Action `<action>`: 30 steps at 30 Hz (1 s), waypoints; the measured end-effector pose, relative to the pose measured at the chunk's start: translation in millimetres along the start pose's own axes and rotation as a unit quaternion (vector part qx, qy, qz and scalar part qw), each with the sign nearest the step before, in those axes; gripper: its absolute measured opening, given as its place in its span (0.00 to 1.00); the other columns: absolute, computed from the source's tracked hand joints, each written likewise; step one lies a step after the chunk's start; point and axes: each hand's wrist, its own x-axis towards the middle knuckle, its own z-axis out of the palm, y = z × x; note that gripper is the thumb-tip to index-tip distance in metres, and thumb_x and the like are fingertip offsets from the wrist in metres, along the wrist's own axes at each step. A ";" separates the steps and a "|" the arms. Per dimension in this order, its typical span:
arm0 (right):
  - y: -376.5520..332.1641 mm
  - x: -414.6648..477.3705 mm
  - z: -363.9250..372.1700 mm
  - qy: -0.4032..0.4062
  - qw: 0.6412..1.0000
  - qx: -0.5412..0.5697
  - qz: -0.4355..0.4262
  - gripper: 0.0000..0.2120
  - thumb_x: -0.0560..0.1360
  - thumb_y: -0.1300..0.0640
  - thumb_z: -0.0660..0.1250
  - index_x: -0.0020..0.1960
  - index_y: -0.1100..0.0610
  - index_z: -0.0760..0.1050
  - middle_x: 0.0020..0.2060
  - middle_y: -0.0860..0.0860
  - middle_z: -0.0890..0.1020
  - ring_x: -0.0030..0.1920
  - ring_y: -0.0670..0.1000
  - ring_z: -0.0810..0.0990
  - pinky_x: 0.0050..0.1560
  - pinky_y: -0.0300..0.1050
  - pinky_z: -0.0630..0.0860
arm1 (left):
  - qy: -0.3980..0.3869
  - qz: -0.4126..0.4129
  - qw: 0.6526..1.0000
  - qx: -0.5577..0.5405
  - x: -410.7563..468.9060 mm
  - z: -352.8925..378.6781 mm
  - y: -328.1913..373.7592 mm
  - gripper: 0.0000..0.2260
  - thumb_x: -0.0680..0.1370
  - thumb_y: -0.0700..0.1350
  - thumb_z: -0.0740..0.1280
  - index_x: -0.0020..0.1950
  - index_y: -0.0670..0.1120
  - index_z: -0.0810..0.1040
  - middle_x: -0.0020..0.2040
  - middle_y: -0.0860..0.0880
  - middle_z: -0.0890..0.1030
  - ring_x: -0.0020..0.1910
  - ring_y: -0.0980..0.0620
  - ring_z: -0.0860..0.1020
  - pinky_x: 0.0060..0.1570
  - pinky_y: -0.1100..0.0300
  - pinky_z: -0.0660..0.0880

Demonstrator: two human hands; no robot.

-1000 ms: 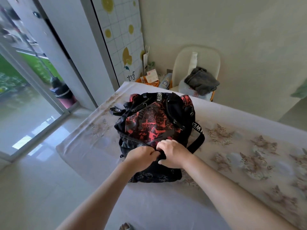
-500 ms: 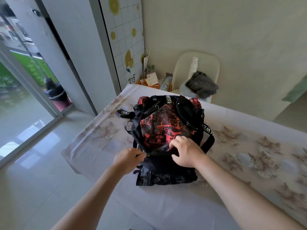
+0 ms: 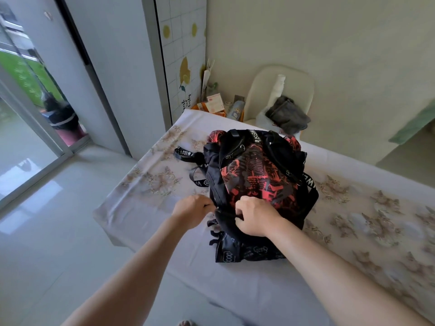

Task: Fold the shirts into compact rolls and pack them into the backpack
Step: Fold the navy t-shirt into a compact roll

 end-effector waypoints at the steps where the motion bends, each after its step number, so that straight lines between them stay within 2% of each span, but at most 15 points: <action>1: -8.1 4.1 1.8 0.026 0.999 0.027 0.000 0.14 0.74 0.44 0.68 0.55 0.51 0.74 0.52 0.46 0.76 0.53 0.51 0.77 0.51 0.48 0.75 | -0.007 0.011 1.000 -0.009 1.4 1.5 -3.4 0.11 0.82 0.54 0.61 0.55 0.55 0.82 0.53 0.57 0.81 0.52 0.53 0.78 0.43 0.59 0.72; 3: -26.4 19.4 5.3 0.023 0.998 0.048 0.014 0.19 0.73 0.43 0.71 0.59 0.52 0.75 0.54 0.48 0.77 0.54 0.51 0.77 0.53 0.49 0.76 | -0.020 0.028 0.999 -0.005 6.6 1.4 -15.0 0.11 0.82 0.55 0.61 0.55 0.55 0.82 0.53 0.57 0.82 0.52 0.52 0.78 0.44 0.58 0.73; 6: -40.8 37.5 10.4 -0.014 0.999 0.012 0.043 0.13 0.76 0.53 0.71 0.58 0.54 0.77 0.55 0.53 0.81 0.57 0.57 0.79 0.55 0.49 0.77 | -0.017 0.036 0.999 0.007 16.6 0.1 -30.9 0.11 0.81 0.55 0.61 0.53 0.55 0.82 0.52 0.57 0.82 0.51 0.53 0.78 0.42 0.59 0.71; 10: -31.1 32.5 -0.3 -0.040 0.992 0.080 0.086 0.06 0.73 0.54 0.72 0.50 0.52 0.81 0.49 0.48 0.82 0.53 0.51 0.79 0.54 0.47 0.78 | 0.006 -0.005 1.000 -0.019 43.7 -6.0 -48.8 0.11 0.81 0.56 0.62 0.52 0.56 0.83 0.49 0.57 0.82 0.49 0.52 0.80 0.40 0.58 0.74; 13: -37.9 34.1 -3.7 -0.027 0.996 0.029 0.083 0.08 0.74 0.50 0.68 0.50 0.51 0.75 0.49 0.47 0.80 0.52 0.52 0.79 0.52 0.48 0.76 | 0.005 0.017 0.999 -0.029 64.5 -5.4 -45.8 0.10 0.81 0.56 0.63 0.50 0.54 0.82 0.47 0.56 0.81 0.46 0.50 0.79 0.39 0.57 0.75; 16: -54.2 49.8 10.1 0.028 0.994 -0.023 0.103 0.20 0.73 0.41 0.69 0.55 0.51 0.66 0.47 0.50 0.80 0.47 0.55 0.81 0.46 0.51 0.78 | 0.009 0.045 0.998 -0.047 71.1 0.0 -50.6 0.11 0.80 0.55 0.64 0.47 0.51 0.82 0.45 0.54 0.81 0.45 0.50 0.79 0.40 0.56 0.76; 17: -57.6 55.8 15.4 0.026 0.992 -0.035 0.117 0.21 0.74 0.42 0.70 0.57 0.53 0.66 0.48 0.52 0.81 0.48 0.57 0.82 0.45 0.51 0.79 | 0.009 0.052 0.998 -0.039 72.1 1.0 -56.4 0.11 0.80 0.56 0.64 0.48 0.53 0.82 0.45 0.55 0.81 0.45 0.51 0.79 0.39 0.57 0.75; 19: -57.9 63.0 20.1 0.008 0.991 -0.038 0.131 0.16 0.77 0.47 0.69 0.57 0.55 0.69 0.50 0.55 0.81 0.50 0.59 0.81 0.46 0.50 0.78 | 0.008 0.054 0.998 -0.023 74.8 0.1 -68.3 0.10 0.80 0.57 0.64 0.50 0.56 0.83 0.46 0.56 0.82 0.45 0.52 0.80 0.37 0.59 0.73; 21: -51.6 63.3 17.7 -0.002 0.991 0.016 0.135 0.11 0.77 0.50 0.68 0.56 0.54 0.73 0.49 0.54 0.81 0.49 0.57 0.80 0.44 0.47 0.76 | 0.010 0.022 0.999 -0.042 82.7 -3.6 -78.0 0.10 0.80 0.58 0.64 0.52 0.57 0.84 0.45 0.56 0.83 0.43 0.51 0.81 0.37 0.58 0.76; 26: -35.4 54.8 14.0 -0.015 0.983 0.114 0.146 0.09 0.74 0.51 0.70 0.54 0.50 0.78 0.34 0.42 0.75 0.34 0.42 0.74 0.32 0.35 0.65 | 0.031 -0.064 0.996 -0.046 125.6 -14.1 -79.7 0.09 0.81 0.57 0.63 0.51 0.58 0.83 0.44 0.56 0.82 0.44 0.49 0.80 0.37 0.58 0.77; 30: -35.1 54.7 12.8 -0.023 0.977 0.155 0.145 0.10 0.74 0.50 0.72 0.54 0.49 0.79 0.34 0.44 0.78 0.35 0.41 0.76 0.38 0.35 0.72 | 0.059 -0.135 0.988 -0.052 152.1 -9.6 -72.4 0.10 0.80 0.56 0.64 0.52 0.57 0.84 0.45 0.53 0.83 0.44 0.48 0.80 0.39 0.58 0.76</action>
